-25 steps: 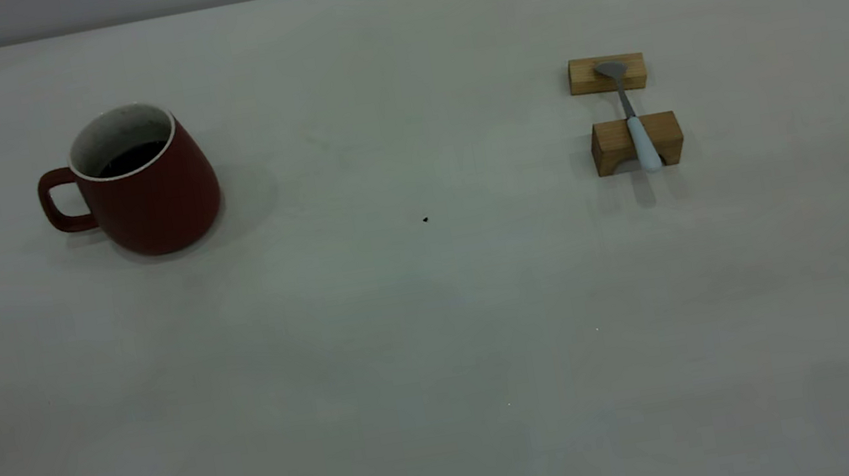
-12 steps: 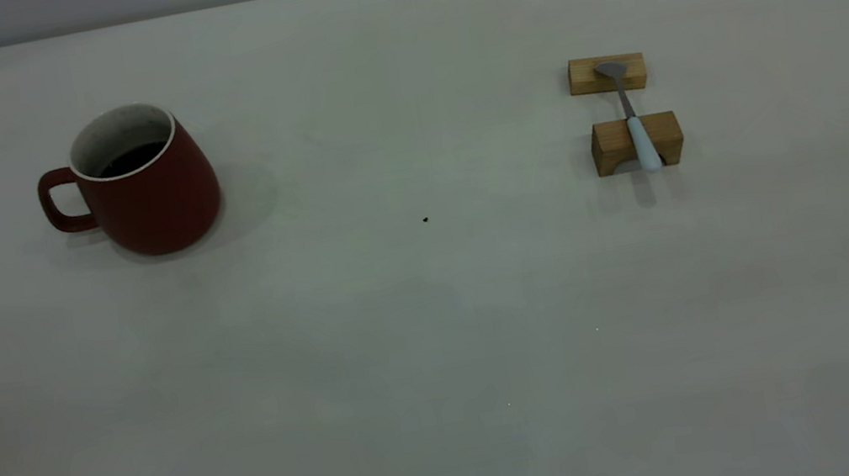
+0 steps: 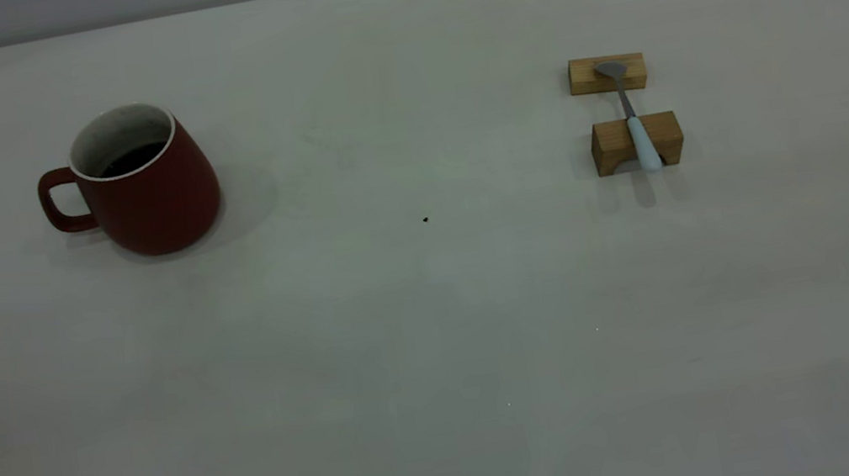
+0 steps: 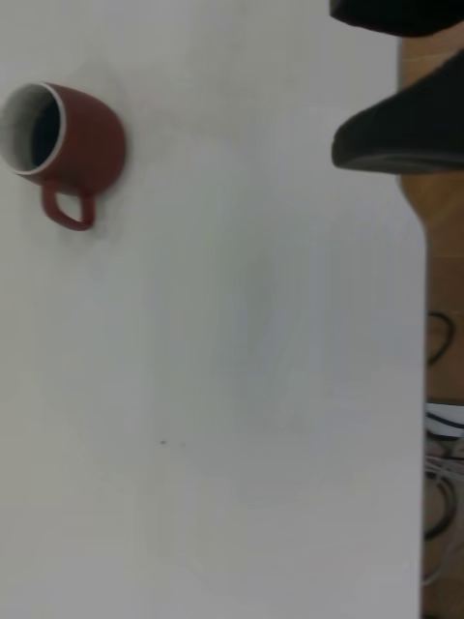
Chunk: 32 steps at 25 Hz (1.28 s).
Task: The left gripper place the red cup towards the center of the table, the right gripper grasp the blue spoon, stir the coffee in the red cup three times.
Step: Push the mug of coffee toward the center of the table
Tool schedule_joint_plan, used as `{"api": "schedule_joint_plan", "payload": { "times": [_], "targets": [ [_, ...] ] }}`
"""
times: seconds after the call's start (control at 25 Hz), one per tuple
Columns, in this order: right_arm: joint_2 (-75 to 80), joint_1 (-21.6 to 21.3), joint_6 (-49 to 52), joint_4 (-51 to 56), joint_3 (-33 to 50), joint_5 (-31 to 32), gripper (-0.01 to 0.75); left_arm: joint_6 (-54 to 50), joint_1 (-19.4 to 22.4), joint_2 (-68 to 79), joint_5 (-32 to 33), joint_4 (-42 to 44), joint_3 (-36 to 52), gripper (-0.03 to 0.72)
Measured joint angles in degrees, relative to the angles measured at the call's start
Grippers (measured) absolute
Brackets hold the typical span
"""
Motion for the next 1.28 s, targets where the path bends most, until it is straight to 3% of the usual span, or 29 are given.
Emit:
{"api": "schedule_joint_plan", "payload": {
  "times": [0.16,0.48,0.56,0.72,0.8,1.0,1.28],
  "targets": [
    [0.00,0.00,0.00,0.00,0.00,0.00,0.511,0.00,0.00,8.27,-2.97,0.10,-2.94,0.322],
    [0.00,0.00,0.06,0.00,0.00,0.00,0.511,4.82,0.00,38.84,-8.18,3.87,-13.40,0.344],
    [0.00,0.00,0.06,0.00,0.00,0.00,0.511,9.30,0.00,45.71,-10.38,4.33,-16.11,0.410],
    [0.00,0.00,0.06,0.00,0.00,0.00,0.511,17.99,0.00,58.34,-15.69,4.50,-20.13,0.619],
    [0.00,0.00,0.06,0.00,0.00,0.00,0.511,21.65,0.00,64.62,-18.46,4.50,-21.43,0.669],
    [0.00,0.00,0.06,0.00,0.00,0.00,0.511,30.72,0.00,79.49,-22.43,4.50,-26.13,0.676],
    [0.00,0.00,0.06,0.05,0.00,0.00,0.511,41.33,-1.15,98.67,-22.47,4.56,-35.62,0.676]
  ]
}}
